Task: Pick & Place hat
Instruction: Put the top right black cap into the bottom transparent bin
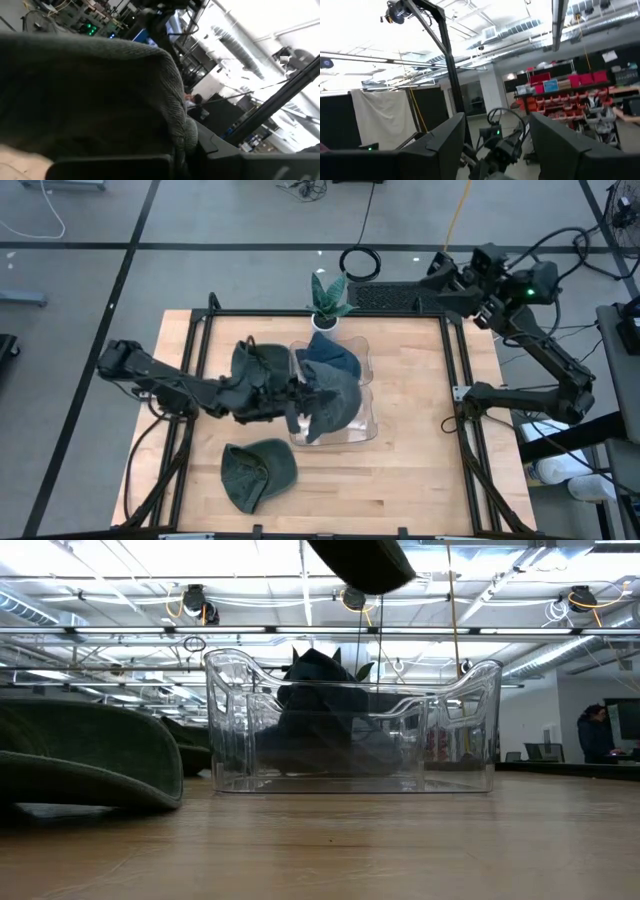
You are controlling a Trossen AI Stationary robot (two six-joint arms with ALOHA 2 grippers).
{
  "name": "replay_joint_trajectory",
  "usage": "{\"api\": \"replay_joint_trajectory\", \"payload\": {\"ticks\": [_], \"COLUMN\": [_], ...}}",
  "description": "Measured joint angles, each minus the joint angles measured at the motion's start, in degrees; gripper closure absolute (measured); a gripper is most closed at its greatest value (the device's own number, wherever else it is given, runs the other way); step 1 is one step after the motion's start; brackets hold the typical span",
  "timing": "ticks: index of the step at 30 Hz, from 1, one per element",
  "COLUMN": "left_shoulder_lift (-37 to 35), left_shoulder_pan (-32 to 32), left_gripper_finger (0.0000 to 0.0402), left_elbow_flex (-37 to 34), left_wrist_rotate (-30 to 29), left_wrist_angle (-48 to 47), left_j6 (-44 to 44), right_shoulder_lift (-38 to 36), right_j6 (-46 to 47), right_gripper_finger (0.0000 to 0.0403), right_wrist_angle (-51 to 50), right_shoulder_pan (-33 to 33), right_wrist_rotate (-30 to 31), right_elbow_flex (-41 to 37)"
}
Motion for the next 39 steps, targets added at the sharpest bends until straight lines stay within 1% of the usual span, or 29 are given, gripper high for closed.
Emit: {"api": "replay_joint_trajectory", "payload": {"ticks": [3,7,11,16,19,21,25,29,32,34,39], "left_shoulder_lift": [1.4,3.3,4.7,4.5,4.7,4.5,4.7,5.5,6.5,7.6,9.6], "left_shoulder_pan": [0.0,0.3,1.3,3.4,4.3,4.9,5.9,7.0,7.3,7.6,7.8], "left_gripper_finger": [0.039,0.039,0.039,0.039,0.039,0.039,0.039,0.039,0.039,0.039,0.039], "left_elbow_flex": [0.0,0.0,-0.3,-4.5,-8.0,-9.8,-12.3,-12.4,-12.7,-12.5,-12.4], "left_wrist_rotate": [0.1,1.8,3.7,5.8,8.4,8.7,8.7,10.8,11.2,10.8,11.3], "left_wrist_angle": [-0.2,-0.9,-3.3,-2.2,2.2,4.2,3.9,4.6,3.2,4.6,4.5], "left_j6": [0.1,0.1,-2.0,-6.0,-7.8,-9.5,-11.2,-12.9,-13.6,-14.5,-18.0], "right_shoulder_lift": [-0.5,-0.5,-0.5,-0.7,-0.9,-0.8,-0.8,-0.8,-0.8,-0.8,-0.8], "right_j6": [-0.3,-0.3,-0.4,-2.0,-2.2,-2.2,-2.2,-3.4,-3.7,-3.7,-3.7], "right_gripper_finger": [0.0193,0.0193,0.0193,0.0193,0.0193,0.0193,0.0193,0.0193,0.0193,0.0193,0.0193], "right_wrist_angle": [0.0,0.0,0.0,0.0,0.0,0.0,0.0,0.0,0.0,0.0,0.0], "right_shoulder_pan": [0.0,0.0,0.0,0.0,0.0,0.0,0.0,0.0,0.0,0.0,0.0], "right_wrist_rotate": [0.0,0.0,-0.1,-0.2,-0.2,-0.2,-0.2,-0.2,-0.2,-0.2,-0.2], "right_elbow_flex": [0.0,0.0,0.0,0.0,0.0,0.0,0.0,0.0,0.0,0.0,0.0]}}
